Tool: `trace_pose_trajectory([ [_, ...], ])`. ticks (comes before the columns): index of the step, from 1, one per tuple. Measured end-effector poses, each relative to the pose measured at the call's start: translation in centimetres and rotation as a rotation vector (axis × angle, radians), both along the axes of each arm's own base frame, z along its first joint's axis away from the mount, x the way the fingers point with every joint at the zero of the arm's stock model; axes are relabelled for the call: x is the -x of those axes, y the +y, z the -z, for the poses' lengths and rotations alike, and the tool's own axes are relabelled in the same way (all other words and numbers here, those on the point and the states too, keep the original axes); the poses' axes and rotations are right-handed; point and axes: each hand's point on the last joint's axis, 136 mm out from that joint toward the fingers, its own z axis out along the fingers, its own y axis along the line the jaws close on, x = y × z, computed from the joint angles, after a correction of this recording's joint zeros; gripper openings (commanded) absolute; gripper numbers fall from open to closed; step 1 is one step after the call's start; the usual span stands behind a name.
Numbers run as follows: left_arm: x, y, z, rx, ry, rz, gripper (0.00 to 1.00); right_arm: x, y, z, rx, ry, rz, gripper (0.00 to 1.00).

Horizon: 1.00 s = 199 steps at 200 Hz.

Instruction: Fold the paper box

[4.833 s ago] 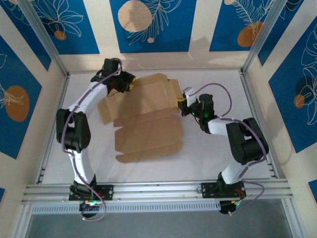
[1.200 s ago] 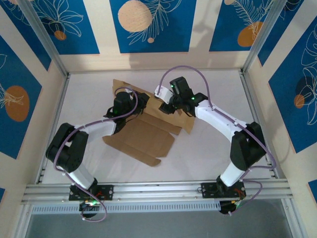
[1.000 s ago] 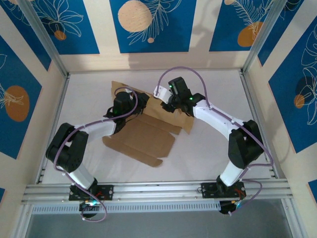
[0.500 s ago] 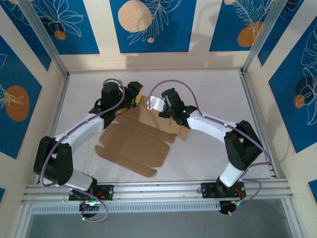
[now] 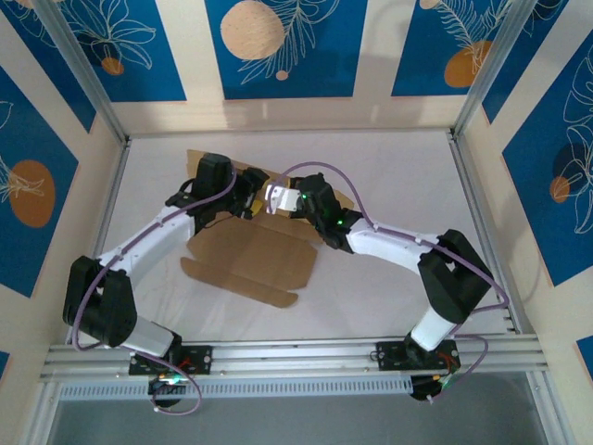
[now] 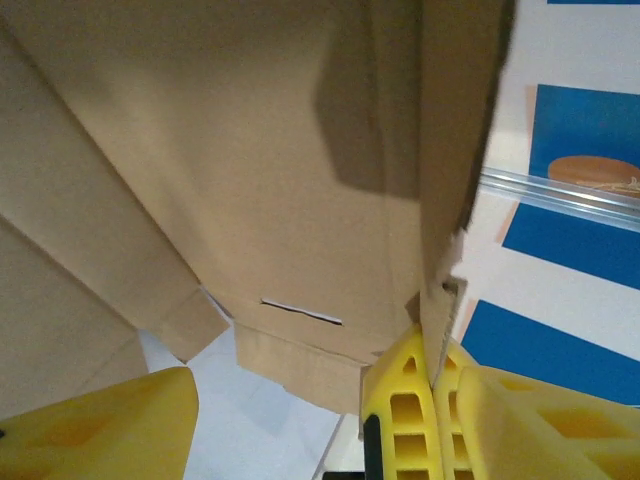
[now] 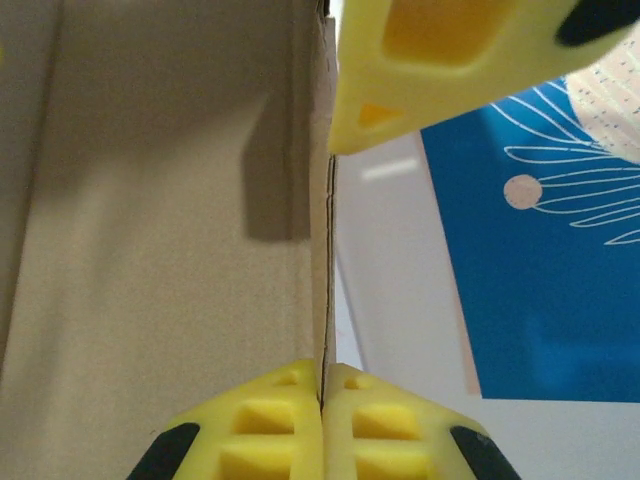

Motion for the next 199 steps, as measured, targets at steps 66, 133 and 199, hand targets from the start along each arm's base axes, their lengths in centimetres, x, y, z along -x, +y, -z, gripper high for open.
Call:
trace_pose_trajectory([
  [66,-1.7,-0.8,0.7,0.000,0.011,-0.004,0.58,0.6,0.2,-0.1,0.009,-0.027,-0.014,0.00],
  [133,-2.7,-1.3,-0.2,0.032,-0.021,-0.012,0.03,0.7,-0.1,0.6,0.009,0.008,-0.009,0.00],
  [199,-2.9,-1.3,-0.5,0.043,-0.030,-0.018,0.00,0.3,-0.4,0.5,-0.034,0.037,0.020,0.00],
])
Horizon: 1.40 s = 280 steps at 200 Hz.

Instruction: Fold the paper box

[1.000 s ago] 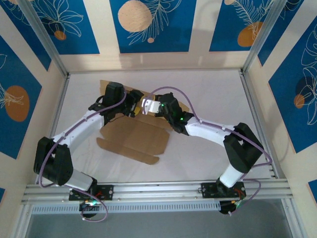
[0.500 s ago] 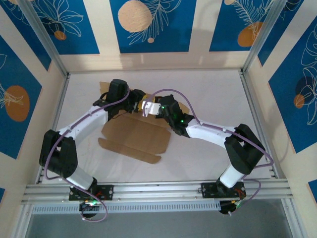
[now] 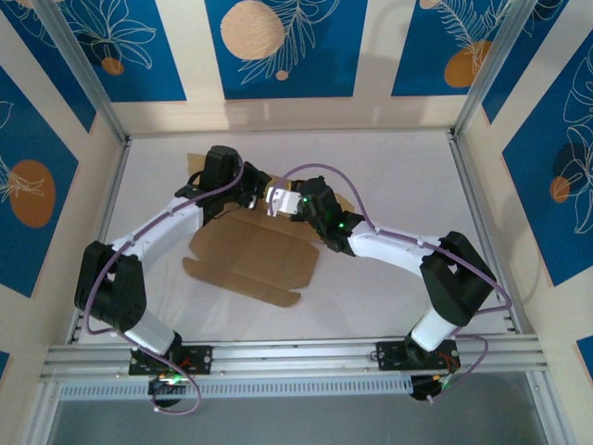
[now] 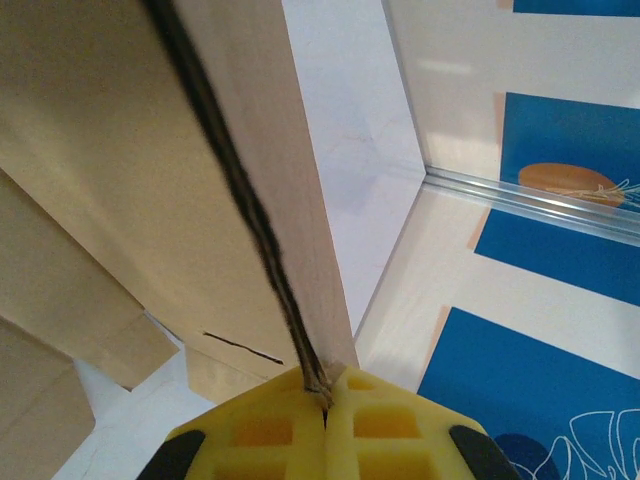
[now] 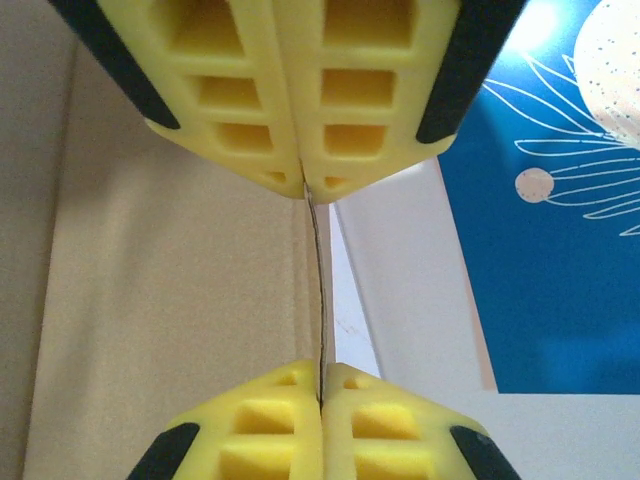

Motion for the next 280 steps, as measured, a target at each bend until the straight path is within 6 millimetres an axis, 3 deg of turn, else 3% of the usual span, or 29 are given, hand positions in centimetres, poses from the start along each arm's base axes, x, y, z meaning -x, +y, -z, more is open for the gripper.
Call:
trace_pose_trajectory([
  [28,-0.4,-0.1,-0.6,0.006,-0.037,-0.002,0.00,-0.2,0.0,-0.4,-0.044,0.016,0.021,0.10],
  [51,-0.9,-0.2,-0.8,0.012,-0.082,-0.015,0.00,-0.2,0.1,-0.7,-0.095,0.035,0.033,0.51],
  [69,-1.0,0.1,0.3,0.006,-0.090,-0.031,0.00,0.2,0.4,-0.7,-0.121,0.059,0.011,0.60],
  [97,-1.2,0.1,1.3,0.014,-0.114,-0.037,0.00,2.8,0.4,-2.8,-0.247,0.179,-0.068,0.62],
  [117,-1.7,-0.1,1.1,0.036,-0.157,-0.038,0.00,4.4,-1.5,-7.4,-0.461,0.264,-0.092,0.62],
  [149,-2.2,-0.3,0.8,0.076,-0.230,-0.040,0.00,3.2,-6.3,-15.2,-0.822,0.369,0.079,0.53],
  [169,-1.9,-0.2,1.2,0.083,-0.248,-0.041,0.00,2.5,-8.2,-17.1,-1.000,0.500,0.210,0.49],
  [189,-1.6,-0.4,1.6,0.087,-0.260,-0.037,0.00,2.4,-9.5,-15.3,-1.131,0.656,0.343,0.44],
  [220,-1.6,-0.6,1.1,0.097,-0.287,-0.037,0.00,2.5,-8.8,-8.5,-1.230,1.016,0.575,0.53],
  [248,-1.6,-0.8,0.7,0.104,-0.305,-0.037,0.00,2.6,-7.8,-2.7,-1.225,1.233,0.775,0.61],
  [280,-1.4,-0.6,1.4,0.097,-0.300,-0.045,0.00,2.2,-7.9,-1.6,-1.295,1.339,0.845,0.64],
])
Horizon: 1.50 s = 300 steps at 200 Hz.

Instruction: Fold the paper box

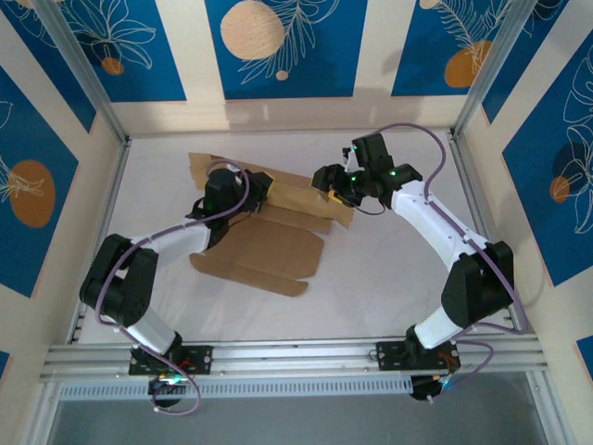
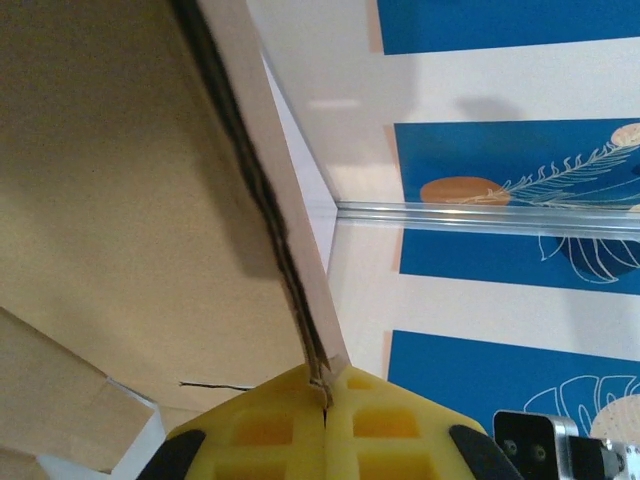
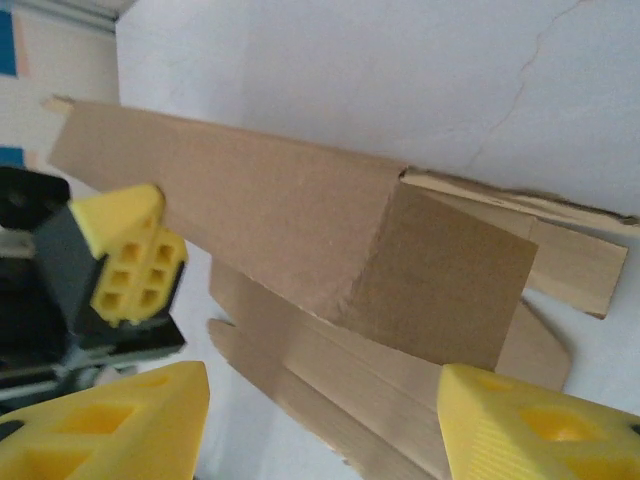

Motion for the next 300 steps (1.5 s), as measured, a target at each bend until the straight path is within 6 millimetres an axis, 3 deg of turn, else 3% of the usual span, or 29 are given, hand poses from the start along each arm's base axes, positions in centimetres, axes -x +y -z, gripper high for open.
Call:
trace_pose_trajectory([
  [26,0.3,0.0,0.7,-0.007,0.010,0.000,0.00,-1.1,-0.1,0.2,-0.058,0.026,0.022,0.64],
  [56,0.6,-0.1,1.0,-0.008,0.012,0.003,0.00,-2.0,0.9,1.8,-0.107,0.077,0.022,0.64],
  [89,0.8,-0.3,1.0,-0.003,0.007,0.007,0.00,-1.9,1.6,3.2,-0.146,0.125,0.022,0.64],
  [126,0.9,-0.4,1.1,-0.001,0.005,0.009,0.00,-2.1,2.2,3.4,-0.206,0.131,0.025,0.62],
  [156,1.1,-0.6,1.2,0.004,0.007,0.008,0.00,-2.2,2.8,3.8,-0.284,0.150,0.042,0.51],
  [197,0.9,-0.4,1.1,0.017,0.009,-0.013,0.00,-3.0,3.2,3.5,-0.368,0.144,0.078,0.26],
  [262,0.8,-0.1,1.3,0.033,0.019,-0.037,0.00,-3.7,3.3,3.2,-0.439,0.136,0.095,0.00],
  [300,0.7,0.0,1.2,0.041,0.016,-0.045,0.00,-3.8,3.3,3.2,-0.455,0.130,0.094,0.00],
])
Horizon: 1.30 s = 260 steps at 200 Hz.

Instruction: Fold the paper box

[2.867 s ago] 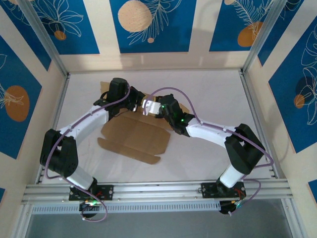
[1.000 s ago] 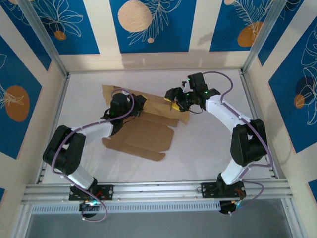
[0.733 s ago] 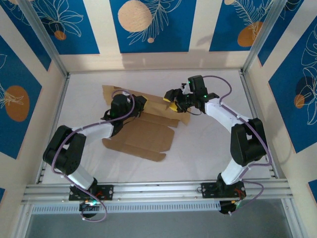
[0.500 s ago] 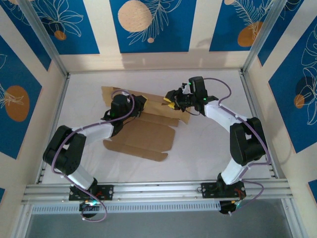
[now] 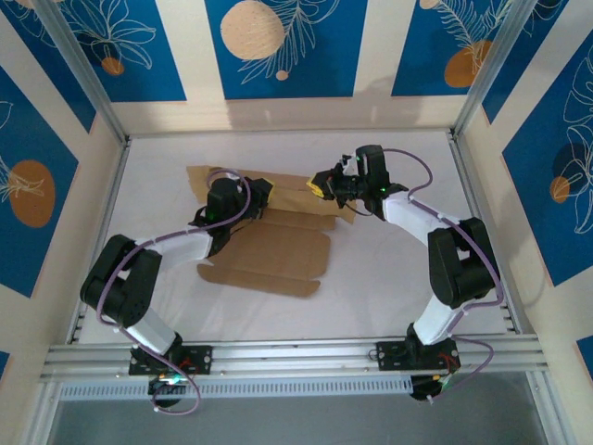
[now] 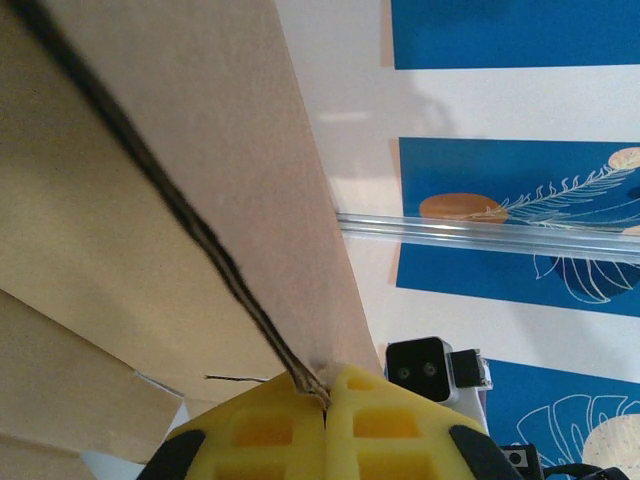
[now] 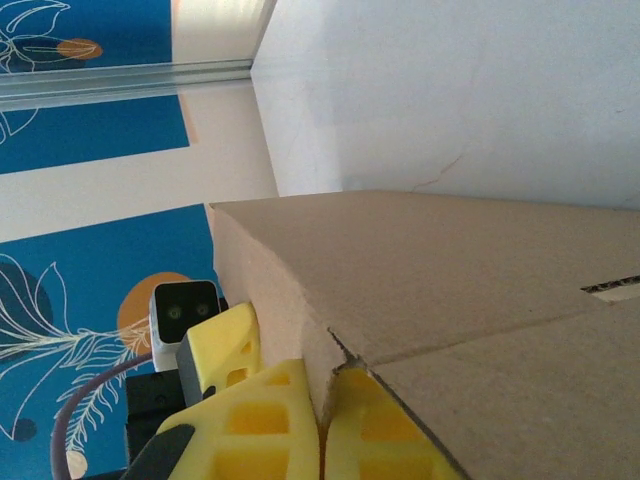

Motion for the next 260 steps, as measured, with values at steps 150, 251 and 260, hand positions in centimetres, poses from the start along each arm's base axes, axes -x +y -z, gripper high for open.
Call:
trace_pose_trajectory([
  [150,0.3,0.0,0.1,-0.034,0.003,-0.044,0.00,7.4,-7.4,0.1,0.460,-0.238,0.032,0.14],
  [251,1.9,-1.0,-0.3,-0.060,-0.071,-0.097,0.00,4.5,-8.0,9.7,0.731,-0.029,-0.129,0.42],
  [260,2.0,-0.9,-0.2,-0.068,-0.080,-0.104,0.00,3.7,-8.2,9.8,0.744,-0.029,-0.122,0.44],
])
